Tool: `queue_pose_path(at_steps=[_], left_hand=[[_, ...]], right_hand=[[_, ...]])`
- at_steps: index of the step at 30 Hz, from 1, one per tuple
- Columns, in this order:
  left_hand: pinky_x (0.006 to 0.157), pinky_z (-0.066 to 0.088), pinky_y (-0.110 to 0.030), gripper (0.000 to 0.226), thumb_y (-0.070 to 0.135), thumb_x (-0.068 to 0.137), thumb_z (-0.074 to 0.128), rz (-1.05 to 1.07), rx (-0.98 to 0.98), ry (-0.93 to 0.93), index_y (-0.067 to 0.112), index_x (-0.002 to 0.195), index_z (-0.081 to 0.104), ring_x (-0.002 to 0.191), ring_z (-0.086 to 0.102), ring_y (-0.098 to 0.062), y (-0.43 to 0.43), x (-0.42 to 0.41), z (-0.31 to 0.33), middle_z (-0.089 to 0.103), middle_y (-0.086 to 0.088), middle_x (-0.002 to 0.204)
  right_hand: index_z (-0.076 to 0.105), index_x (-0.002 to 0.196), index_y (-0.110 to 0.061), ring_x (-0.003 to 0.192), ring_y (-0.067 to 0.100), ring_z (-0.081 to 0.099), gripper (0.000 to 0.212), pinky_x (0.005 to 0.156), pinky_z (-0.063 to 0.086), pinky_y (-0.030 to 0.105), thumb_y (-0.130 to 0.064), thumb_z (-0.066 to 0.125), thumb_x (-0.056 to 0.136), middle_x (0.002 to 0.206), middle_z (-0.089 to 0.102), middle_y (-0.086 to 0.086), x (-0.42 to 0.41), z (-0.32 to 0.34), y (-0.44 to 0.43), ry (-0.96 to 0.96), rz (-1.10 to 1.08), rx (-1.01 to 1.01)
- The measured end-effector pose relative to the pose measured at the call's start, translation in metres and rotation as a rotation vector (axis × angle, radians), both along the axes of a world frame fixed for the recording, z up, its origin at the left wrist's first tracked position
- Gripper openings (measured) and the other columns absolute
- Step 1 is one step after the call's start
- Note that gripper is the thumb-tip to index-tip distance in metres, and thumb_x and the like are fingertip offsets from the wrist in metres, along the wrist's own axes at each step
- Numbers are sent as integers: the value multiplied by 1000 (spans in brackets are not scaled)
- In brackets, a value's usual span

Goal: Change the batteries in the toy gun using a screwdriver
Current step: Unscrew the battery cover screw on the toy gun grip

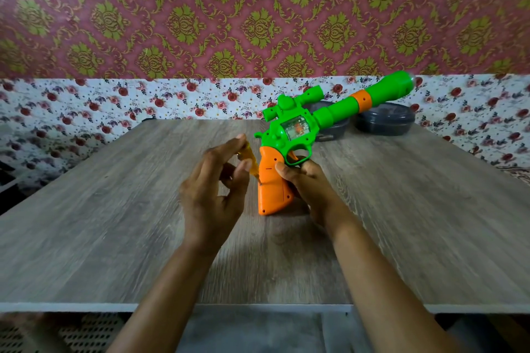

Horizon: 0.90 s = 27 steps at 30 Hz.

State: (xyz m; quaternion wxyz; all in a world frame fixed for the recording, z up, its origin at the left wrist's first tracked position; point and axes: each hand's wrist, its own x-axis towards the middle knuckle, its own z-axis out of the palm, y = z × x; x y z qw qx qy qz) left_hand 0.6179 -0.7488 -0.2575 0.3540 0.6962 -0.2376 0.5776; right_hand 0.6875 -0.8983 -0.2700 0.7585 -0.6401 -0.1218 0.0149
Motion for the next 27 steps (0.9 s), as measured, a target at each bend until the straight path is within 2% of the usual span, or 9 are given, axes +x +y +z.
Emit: queue_pose_path(at_steps=[2,4,6,10,14,17,19,24,27], left_hand=[[58,45,-16,23,24,91,58,-12,-49,7,14,110,50,65,57,-8,0,1,0,61,1,93],[60,46,-15,25,21,87,63,-47,-98,-4,13,105,48,71,57,-8,0,1,0,57,-4,96],[65,49,-15,27,17,84,66,-91,-149,-8,14,102,47,77,62,-9,0,1,1,60,-6,99],[63,50,-16,34,17,79,71,-85,-172,23,14,100,44,73,62,-8,-1,-1,1,62,-2,92],[64,45,-10,23,24,87,62,-5,-61,1,13,102,49,73,55,-3,1,0,1,57,-5,90],[68,45,-7,22,26,96,45,-30,4,2,12,113,50,76,58,-5,0,-1,1,62,-6,99],[66,46,-10,22,22,97,43,-18,25,14,15,117,49,72,63,-10,0,-1,1,67,-7,99],[61,40,-6,25,18,87,60,21,-13,1,15,108,49,64,57,-9,0,0,1,63,4,88],[58,40,-12,29,20,82,69,-19,-88,-21,13,98,47,60,51,-11,1,1,1,55,-9,87]], right_hand=[[57,114,-15,84,7,63,24,66,56,18,-9,54,90,104,64,4,-1,1,1,-10,8,9],[57,112,-15,84,8,62,22,69,55,21,-9,54,90,104,64,5,-1,2,1,-11,10,9],[57,110,-15,85,10,63,21,73,56,26,-9,55,90,105,64,7,-1,2,1,-9,6,7],[57,114,-11,83,8,62,24,69,55,19,-7,54,90,106,63,7,-3,3,0,-10,-8,12],[56,113,-13,83,8,62,24,67,55,19,-8,54,90,105,63,7,-5,4,0,-5,-4,23],[57,112,-14,84,10,63,22,70,56,23,-9,54,90,104,64,6,-5,3,0,-3,10,31],[57,111,-16,83,8,64,22,68,56,22,-9,54,90,103,65,5,-5,3,0,-1,9,23],[56,117,-12,80,3,64,27,61,55,17,-10,55,90,96,66,-1,-4,3,0,9,0,11],[55,119,-8,80,5,63,29,59,55,15,-8,55,90,96,65,0,-5,4,1,9,-5,19]])
